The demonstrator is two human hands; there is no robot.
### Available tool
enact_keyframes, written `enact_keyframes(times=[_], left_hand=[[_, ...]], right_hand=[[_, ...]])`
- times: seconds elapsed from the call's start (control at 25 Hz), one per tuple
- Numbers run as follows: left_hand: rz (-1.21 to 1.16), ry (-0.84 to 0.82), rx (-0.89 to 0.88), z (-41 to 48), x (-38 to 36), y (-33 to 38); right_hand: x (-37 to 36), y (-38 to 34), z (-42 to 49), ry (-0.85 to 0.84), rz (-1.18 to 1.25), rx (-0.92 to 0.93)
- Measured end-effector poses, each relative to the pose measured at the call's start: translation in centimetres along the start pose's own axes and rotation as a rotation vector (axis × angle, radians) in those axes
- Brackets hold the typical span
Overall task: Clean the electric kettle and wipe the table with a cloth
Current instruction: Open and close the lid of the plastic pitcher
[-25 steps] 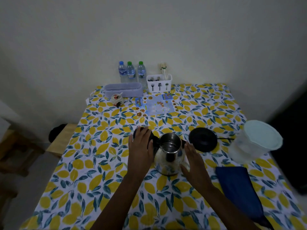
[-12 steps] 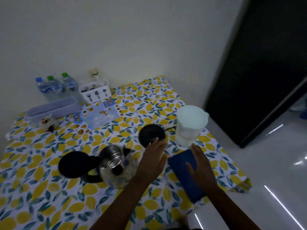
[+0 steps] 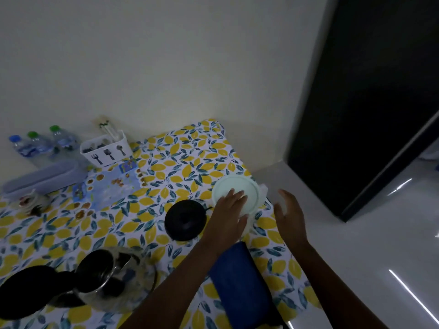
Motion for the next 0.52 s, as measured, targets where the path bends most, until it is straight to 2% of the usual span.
enact_keyframes(times=[0.16, 0.32, 0.52], left_hand=[[0.17, -0.198, 0.133, 2.9, -1.3, -0.9], [0.361, -0.283, 0.116, 3.1, -2.5, -1.6], [0.396, -0.32, 0.038, 3.2, -2.1, -2.3]], right_hand=[[-1.8, -0.3, 6.4, -0.145, 0.131, -0.087], [-5.3, 1.3, 8.9, -0.422, 0.175, -0.264], [-5.9, 3.3, 9.6, -0.456, 0.281, -0.445]])
Point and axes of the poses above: each hand's wrist, its own z-axis towards the middle knuckle, its own x-axis out of the back of the hand, y = z × x, the point moved 3 cm from there along z, towards the middle knuckle
